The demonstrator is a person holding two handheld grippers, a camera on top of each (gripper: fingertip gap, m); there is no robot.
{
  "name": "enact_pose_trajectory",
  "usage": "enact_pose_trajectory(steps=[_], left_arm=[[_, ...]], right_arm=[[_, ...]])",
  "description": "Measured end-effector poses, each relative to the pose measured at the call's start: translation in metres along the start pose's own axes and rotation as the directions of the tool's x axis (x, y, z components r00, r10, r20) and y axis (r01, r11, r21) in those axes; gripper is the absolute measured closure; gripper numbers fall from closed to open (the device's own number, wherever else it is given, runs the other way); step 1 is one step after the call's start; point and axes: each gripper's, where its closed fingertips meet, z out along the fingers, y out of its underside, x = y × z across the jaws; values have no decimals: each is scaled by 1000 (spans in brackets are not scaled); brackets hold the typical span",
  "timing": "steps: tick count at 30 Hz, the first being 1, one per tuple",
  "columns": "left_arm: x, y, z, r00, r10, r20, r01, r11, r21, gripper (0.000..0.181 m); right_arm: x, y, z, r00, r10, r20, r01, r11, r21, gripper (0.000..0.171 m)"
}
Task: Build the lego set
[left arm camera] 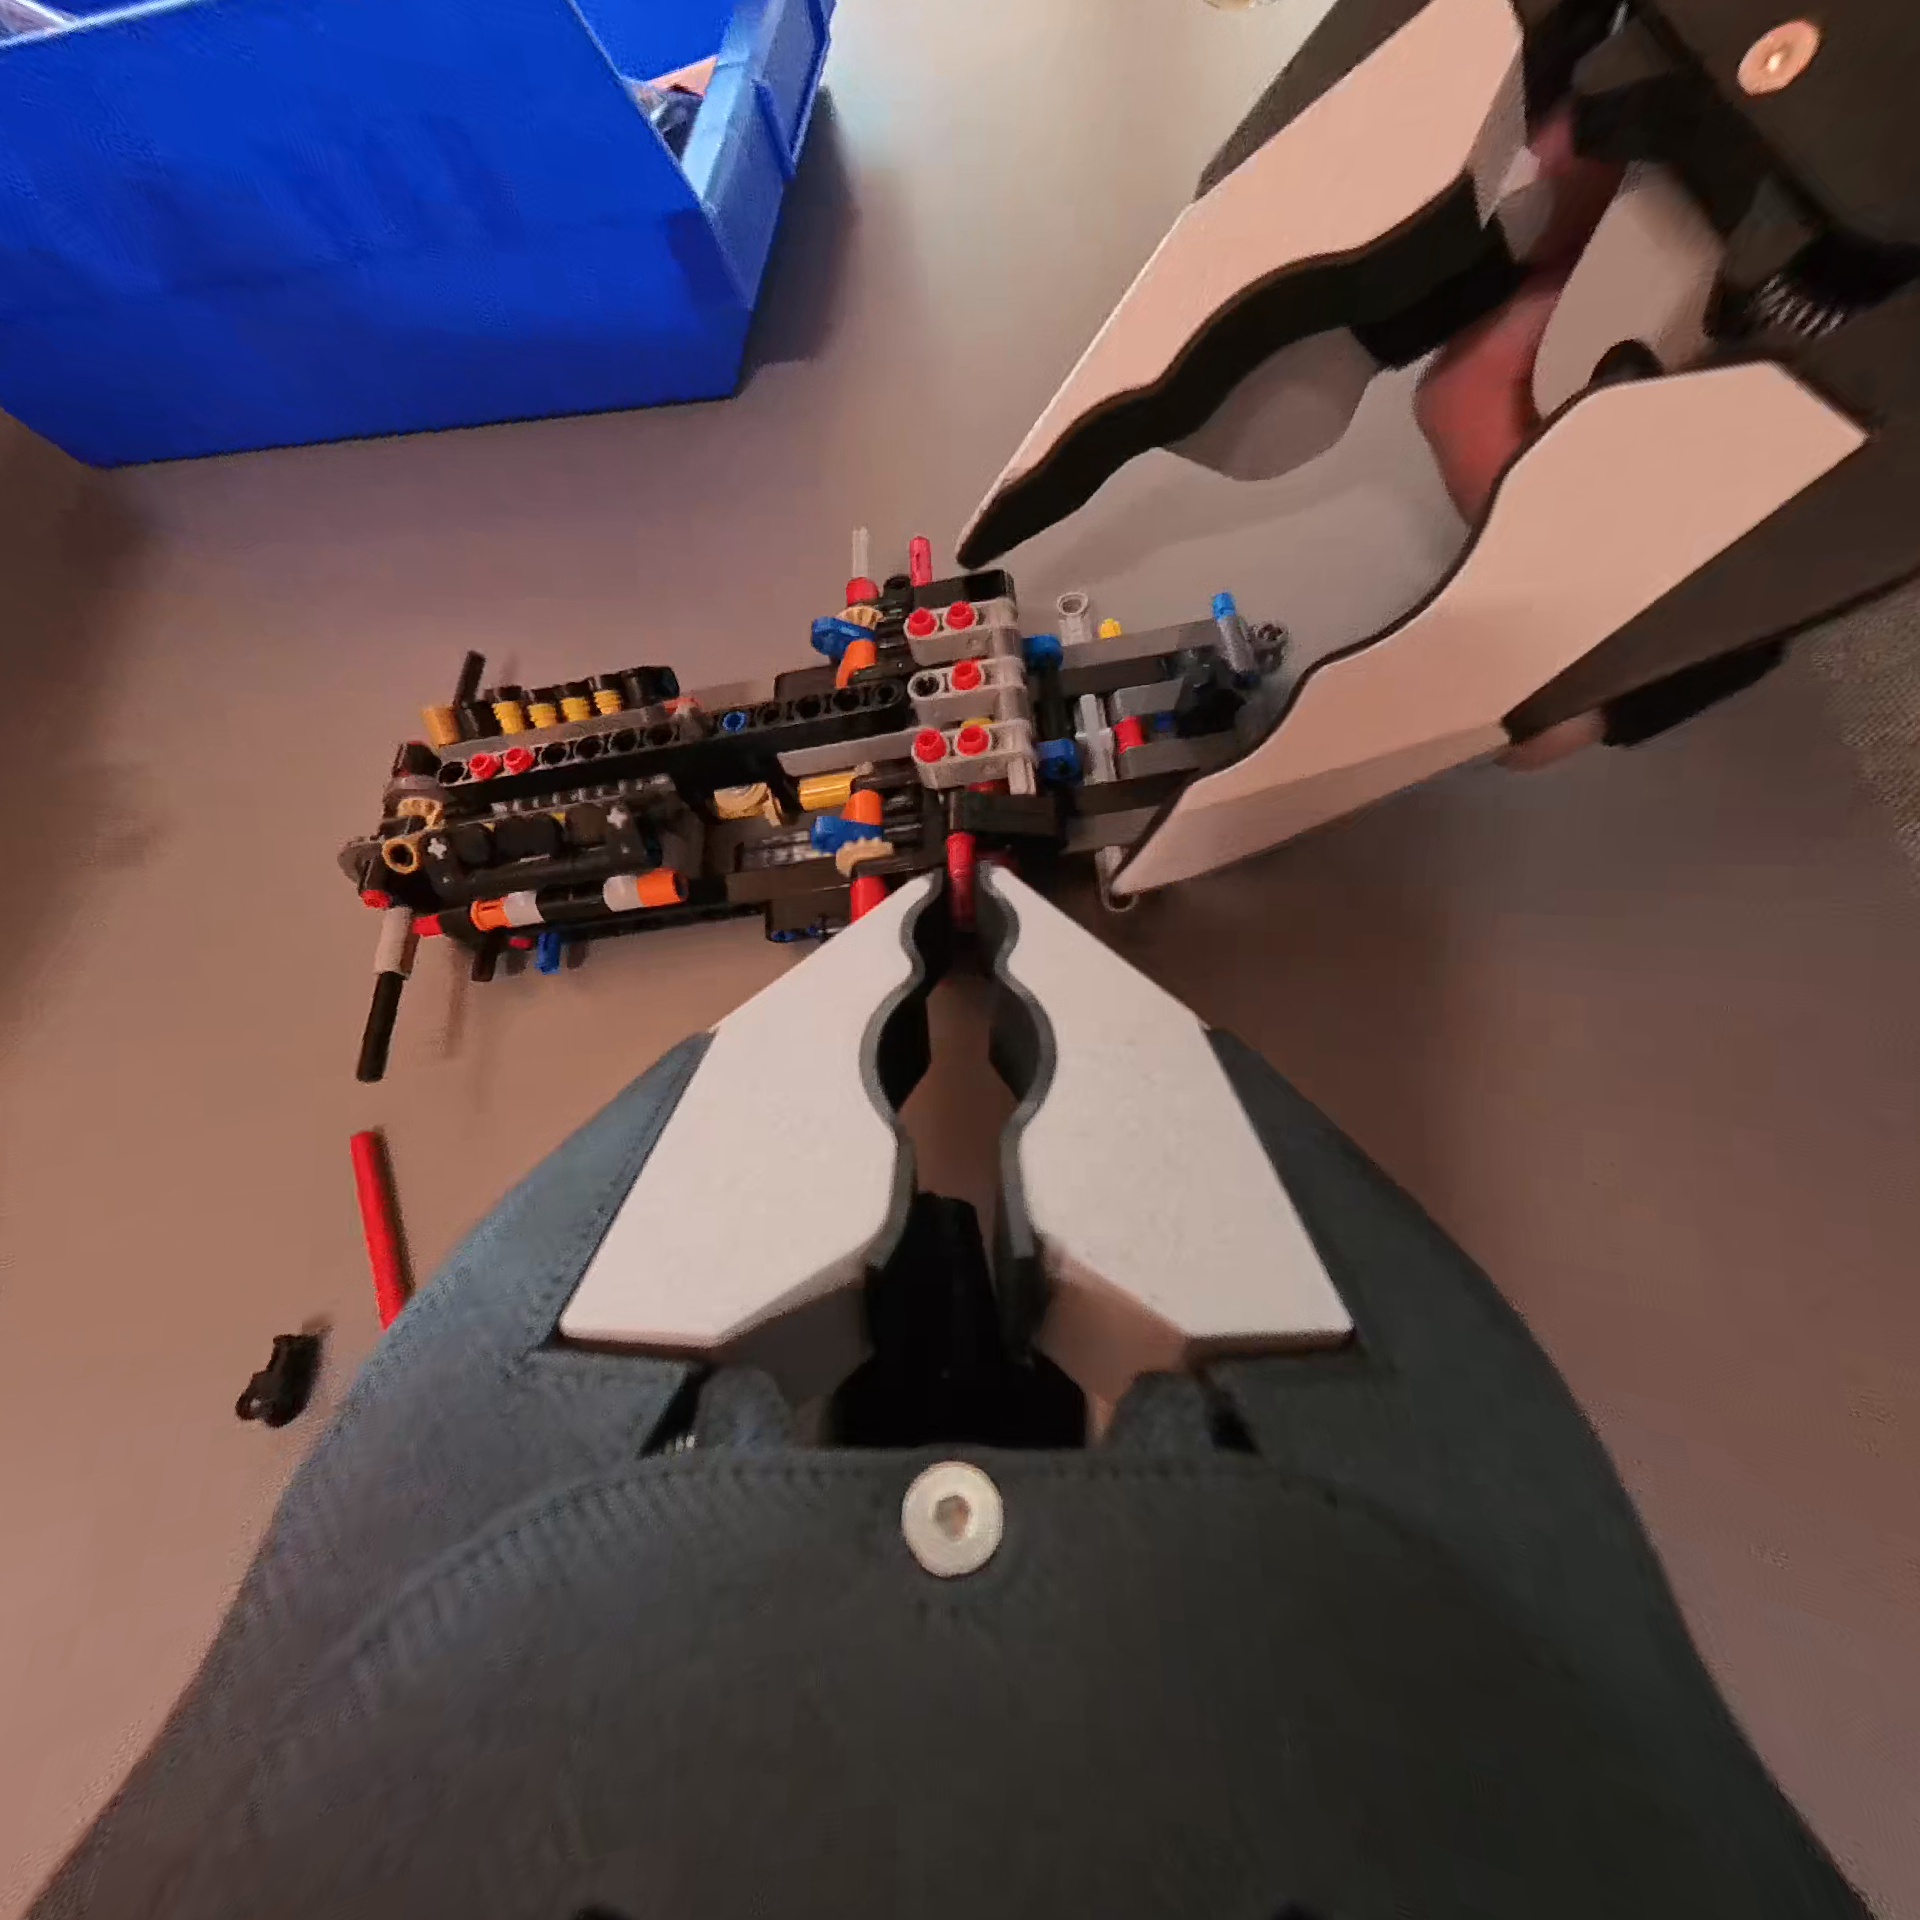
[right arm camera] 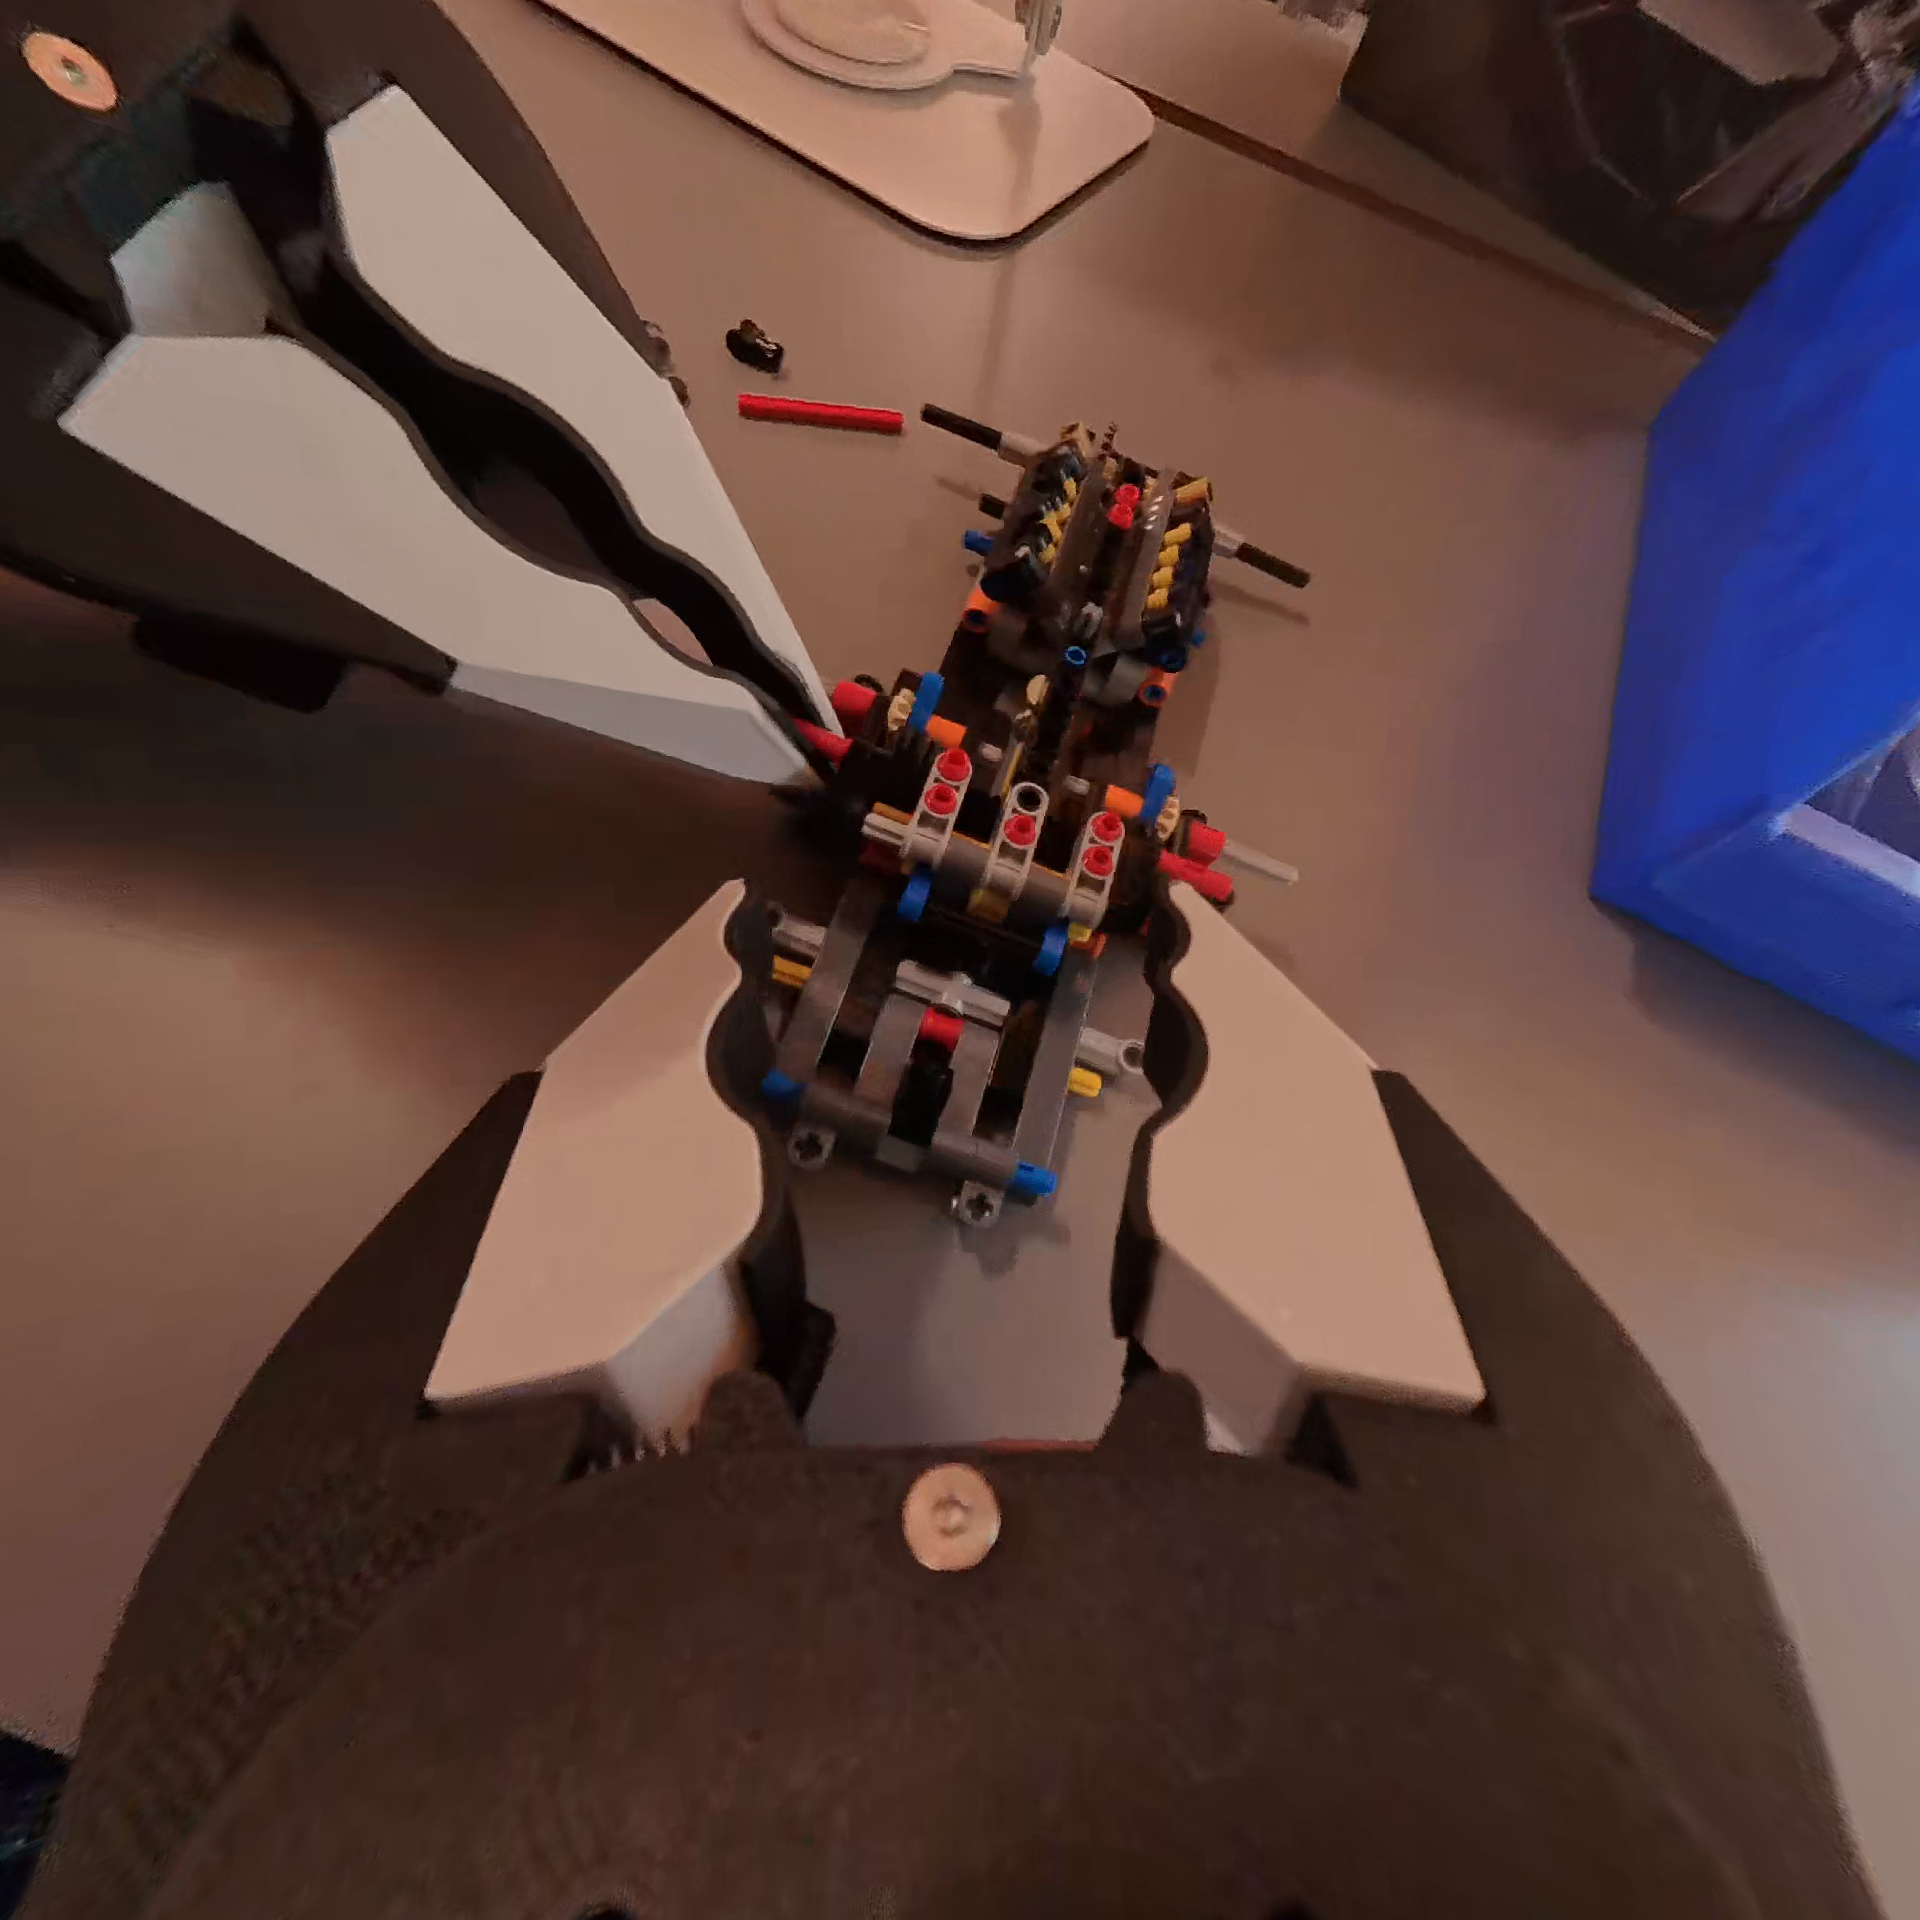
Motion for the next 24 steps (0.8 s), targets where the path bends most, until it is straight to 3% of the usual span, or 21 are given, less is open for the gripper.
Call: enact_pose_trajectory(steps=[24], left_arm=[[-3,-2,8,992,-59,115,64,997,-37,179]], right_arm=[[16,3,6,997,49,-65,-51,998,-37,111]])
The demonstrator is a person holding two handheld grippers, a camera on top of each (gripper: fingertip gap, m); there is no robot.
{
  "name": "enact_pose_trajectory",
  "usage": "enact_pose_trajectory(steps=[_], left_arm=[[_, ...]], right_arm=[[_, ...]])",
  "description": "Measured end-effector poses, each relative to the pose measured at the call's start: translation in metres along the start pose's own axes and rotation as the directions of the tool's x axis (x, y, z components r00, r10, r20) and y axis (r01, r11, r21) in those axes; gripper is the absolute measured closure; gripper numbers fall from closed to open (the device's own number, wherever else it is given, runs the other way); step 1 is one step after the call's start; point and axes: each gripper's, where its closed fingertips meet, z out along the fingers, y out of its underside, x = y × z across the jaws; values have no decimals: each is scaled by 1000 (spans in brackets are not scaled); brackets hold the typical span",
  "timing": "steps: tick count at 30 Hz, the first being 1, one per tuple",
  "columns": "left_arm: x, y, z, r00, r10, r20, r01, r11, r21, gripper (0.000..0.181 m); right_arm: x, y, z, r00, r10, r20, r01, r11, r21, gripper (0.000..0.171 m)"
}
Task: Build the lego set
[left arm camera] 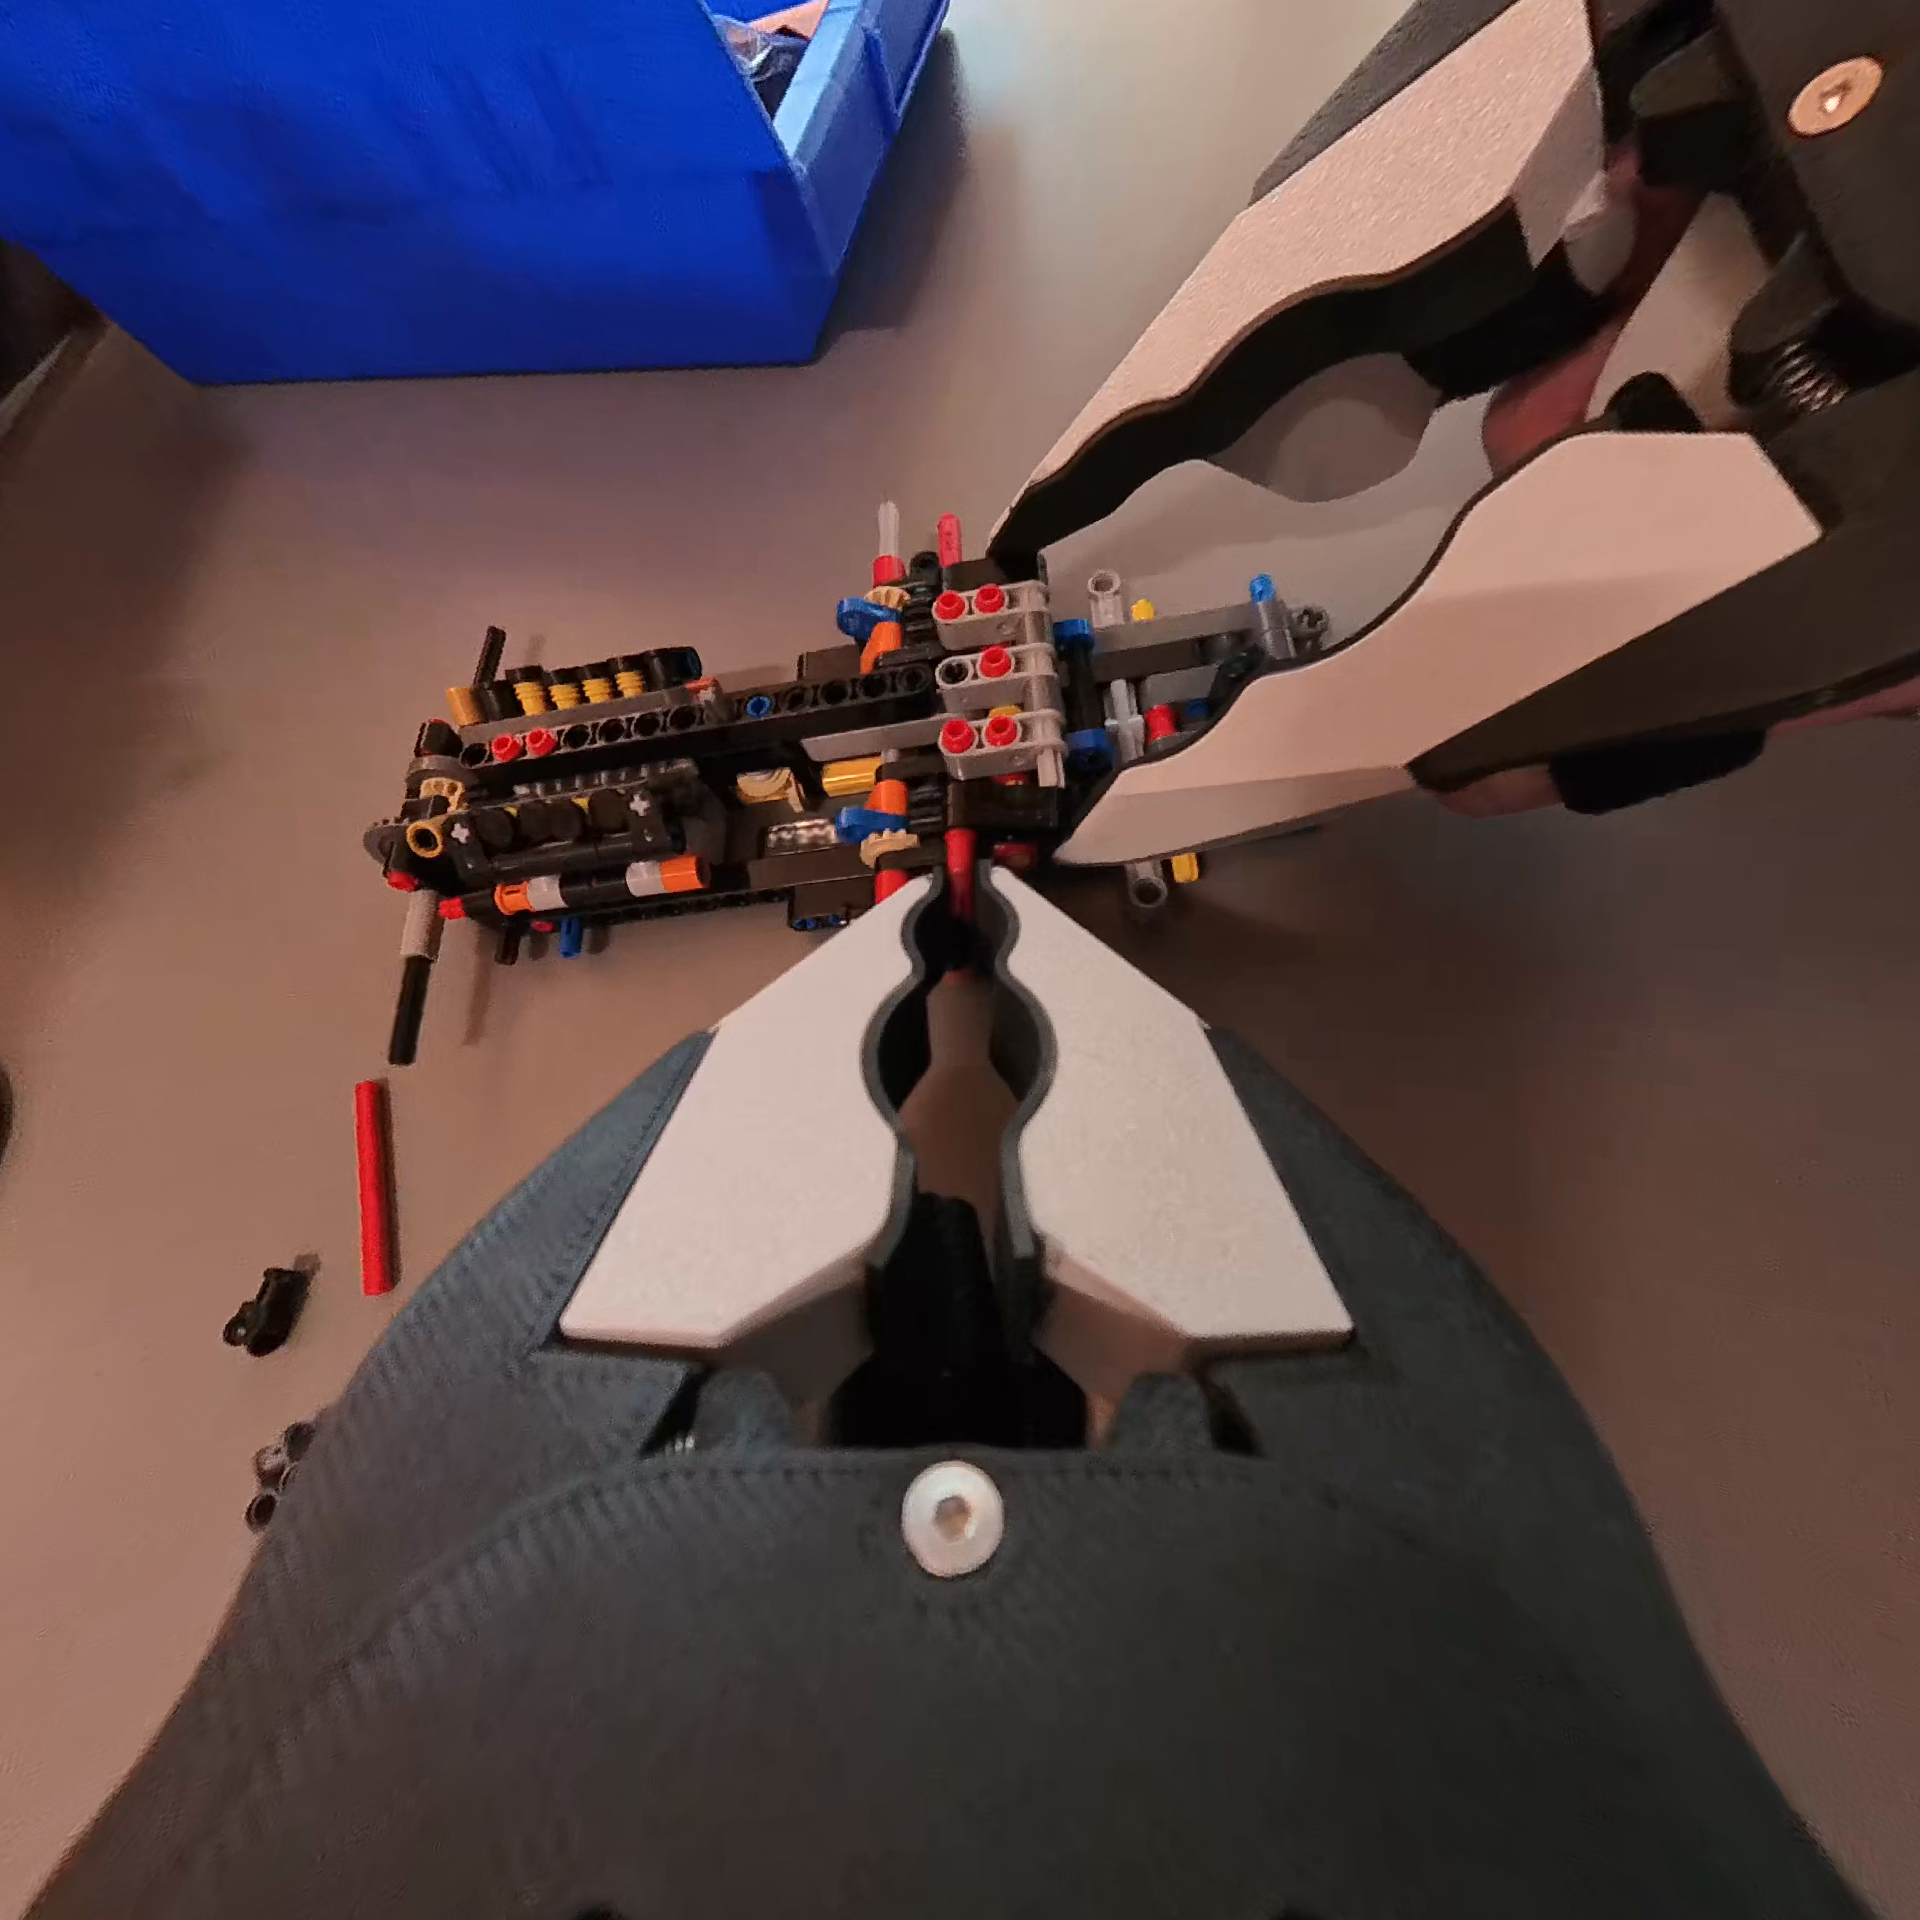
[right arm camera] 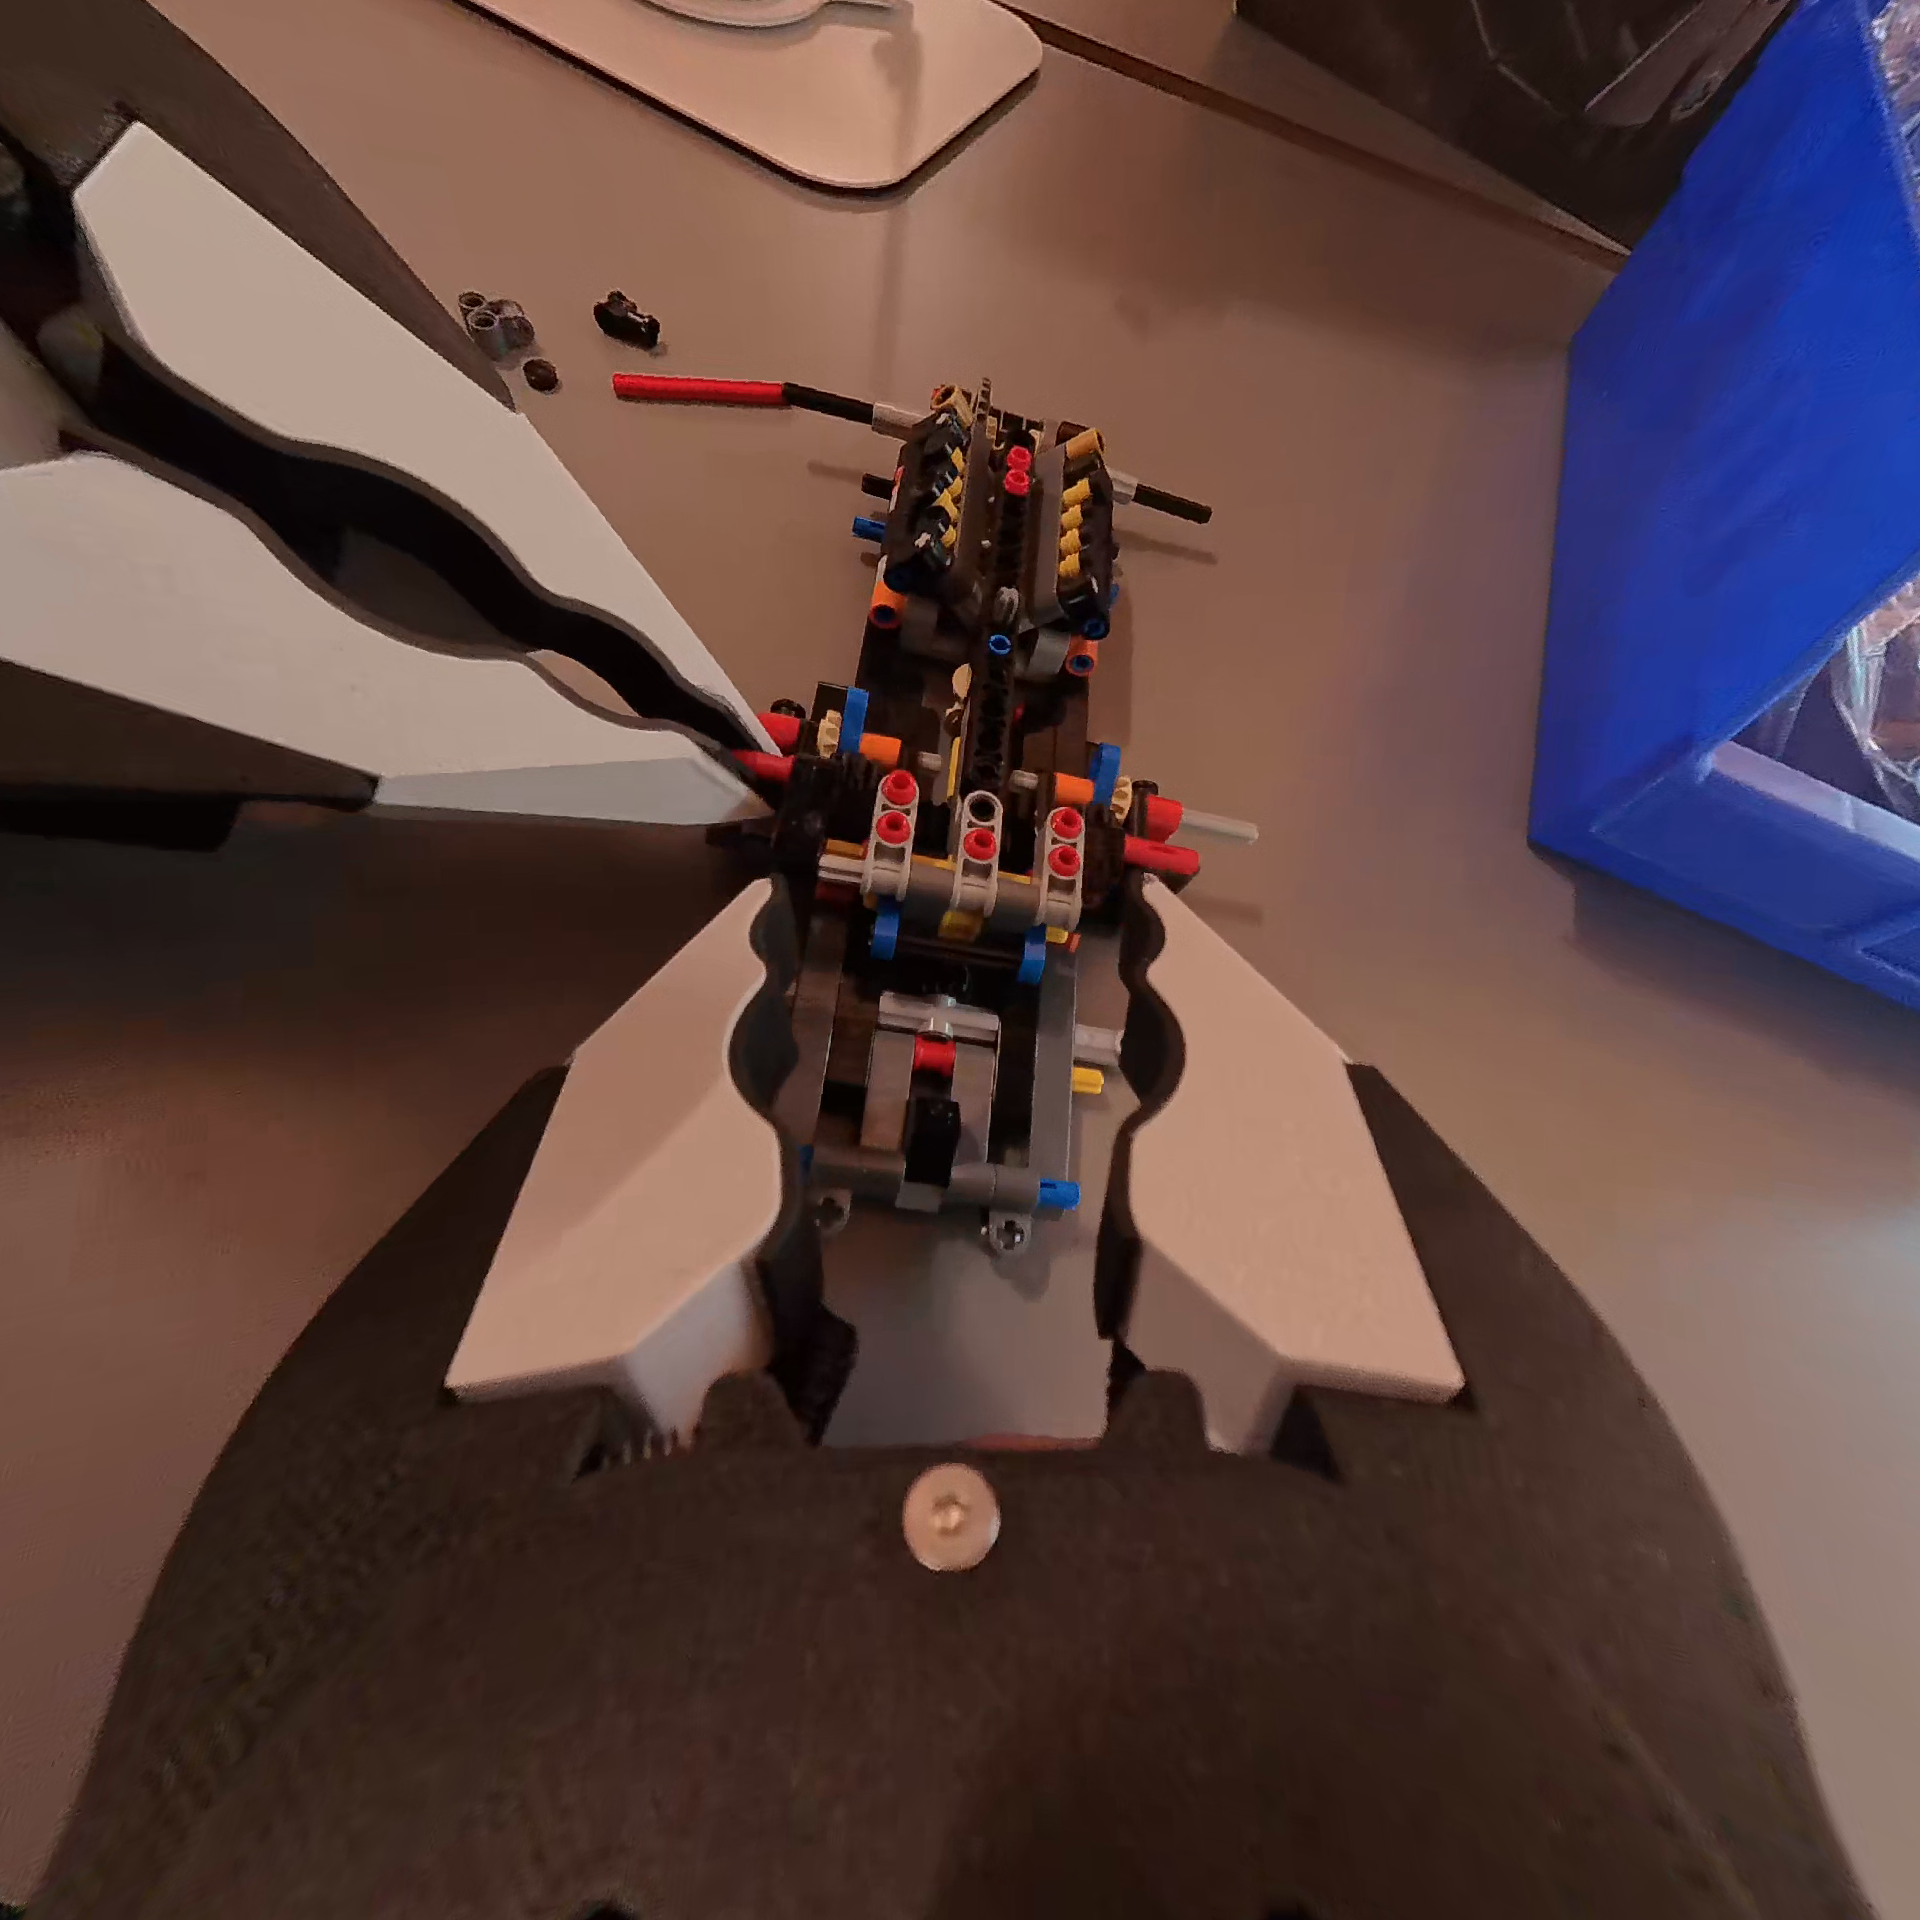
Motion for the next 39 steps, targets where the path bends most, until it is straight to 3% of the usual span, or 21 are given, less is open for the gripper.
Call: enact_pose_trajectory(steps=[6,29,39], left_arm=[[1,0,0,1000,15,21,-14,1000,-21,179],[3,-3,0,978,-208,-30,208,978,-3,179],[3,-5,0,979,-205,-16,205,979,7,179]], right_arm=[[1,2,0,1000,-7,-13,7,1000,-9,110],[3,2,1,1000,21,1,-21,1000,-8,109],[2,2,1,1000,24,9,-24,1000,-5,105]])
